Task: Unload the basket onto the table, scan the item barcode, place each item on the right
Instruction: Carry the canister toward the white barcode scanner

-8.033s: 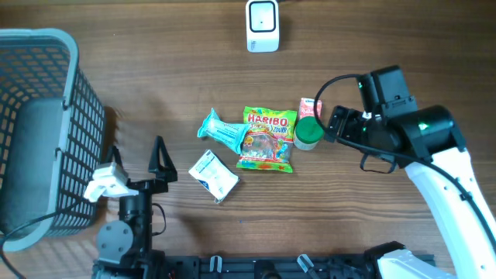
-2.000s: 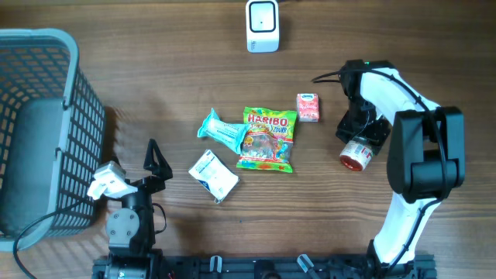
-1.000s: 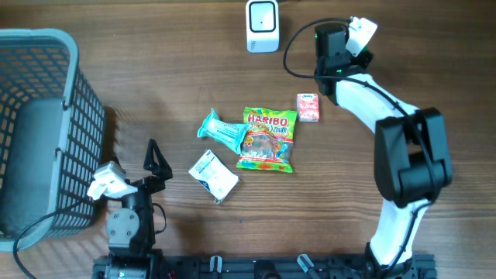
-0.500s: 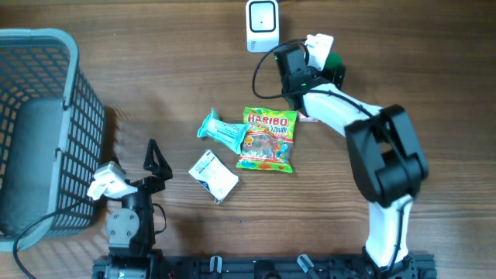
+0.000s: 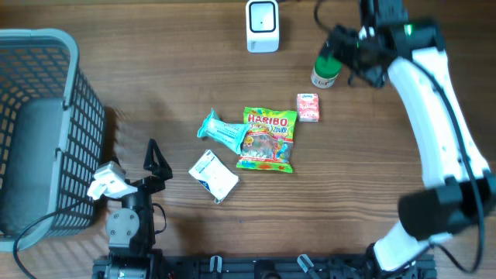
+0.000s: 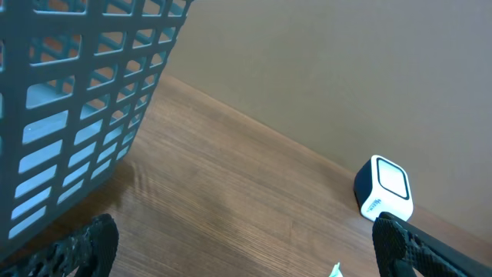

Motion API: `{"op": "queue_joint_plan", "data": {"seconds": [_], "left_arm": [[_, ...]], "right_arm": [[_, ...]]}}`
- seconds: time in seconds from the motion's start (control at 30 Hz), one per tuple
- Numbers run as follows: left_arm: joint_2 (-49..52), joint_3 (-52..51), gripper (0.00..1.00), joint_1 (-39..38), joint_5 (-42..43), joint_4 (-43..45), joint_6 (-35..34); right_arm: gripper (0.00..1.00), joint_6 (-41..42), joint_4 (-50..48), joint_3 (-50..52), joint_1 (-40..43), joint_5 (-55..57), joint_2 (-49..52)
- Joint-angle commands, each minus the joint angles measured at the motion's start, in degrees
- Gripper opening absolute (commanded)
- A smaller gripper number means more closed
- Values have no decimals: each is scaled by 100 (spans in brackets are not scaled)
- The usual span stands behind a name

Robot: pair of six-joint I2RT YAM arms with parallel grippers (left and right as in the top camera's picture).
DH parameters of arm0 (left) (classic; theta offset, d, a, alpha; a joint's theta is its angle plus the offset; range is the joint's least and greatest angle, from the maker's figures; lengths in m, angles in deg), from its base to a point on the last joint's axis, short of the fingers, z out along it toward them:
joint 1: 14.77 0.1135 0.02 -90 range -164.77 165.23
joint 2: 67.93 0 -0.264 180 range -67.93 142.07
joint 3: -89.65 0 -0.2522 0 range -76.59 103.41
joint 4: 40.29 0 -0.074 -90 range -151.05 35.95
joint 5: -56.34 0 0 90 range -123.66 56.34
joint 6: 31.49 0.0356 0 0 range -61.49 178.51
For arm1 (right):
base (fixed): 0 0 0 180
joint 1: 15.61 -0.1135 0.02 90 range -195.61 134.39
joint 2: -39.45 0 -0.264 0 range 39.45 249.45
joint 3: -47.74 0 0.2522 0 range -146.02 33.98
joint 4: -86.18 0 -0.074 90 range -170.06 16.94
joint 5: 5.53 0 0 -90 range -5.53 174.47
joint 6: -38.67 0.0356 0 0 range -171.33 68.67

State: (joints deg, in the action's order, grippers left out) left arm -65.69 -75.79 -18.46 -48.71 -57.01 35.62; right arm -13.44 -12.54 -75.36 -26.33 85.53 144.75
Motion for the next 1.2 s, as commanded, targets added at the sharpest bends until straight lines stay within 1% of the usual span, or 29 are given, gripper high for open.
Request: {"op": "queue_joint_plan", "data": {"seconds": [0.0,0.1,0.23,0.33,0.5,0.63,0.8,0.87,0.97,1.03,1.07,1.17], "left_arm": [[-35,-46,100,26,26,22,-28],[-35,-46,100,26,26,22,-31],[-35,-46,100,26,26,22,-31],[-35,-46,100,26,26,22,-28],[-35,-46,100,26,26,22,-31],[-35,-46,100,26,26,22,-28],[-35,-46,100,26,26,22,-31],[-35,-46,100,26,26,22,-28],[-35,-46,100,26,26,22,-28],[-35,-46,100,26,26,22,-31],[-35,-46,100,26,26,22,-28],[-35,-46,100,26,26,22,-28]], "right_arm": [[99,-120,1154,-1967,-22,-116,1587],[99,-173,1613,-2785,50,-116,2549],[100,-129,1397,-2811,192,-116,3167],[99,-129,1320,-2811,284,-120,3421],[99,-234,1040,-2811,319,-439,3860],[100,-245,828,-2728,321,-372,4022],[99,-417,730,-2715,321,-374,4623],[96,-509,688,-2715,326,-369,4798],[84,-647,758,-2732,326,-374,4802],[70,-669,962,-2739,326,-380,4802],[64,-820,1093,-2791,326,-509,4780],[63,-1147,1696,-3226,326,-1069,4621]]}}
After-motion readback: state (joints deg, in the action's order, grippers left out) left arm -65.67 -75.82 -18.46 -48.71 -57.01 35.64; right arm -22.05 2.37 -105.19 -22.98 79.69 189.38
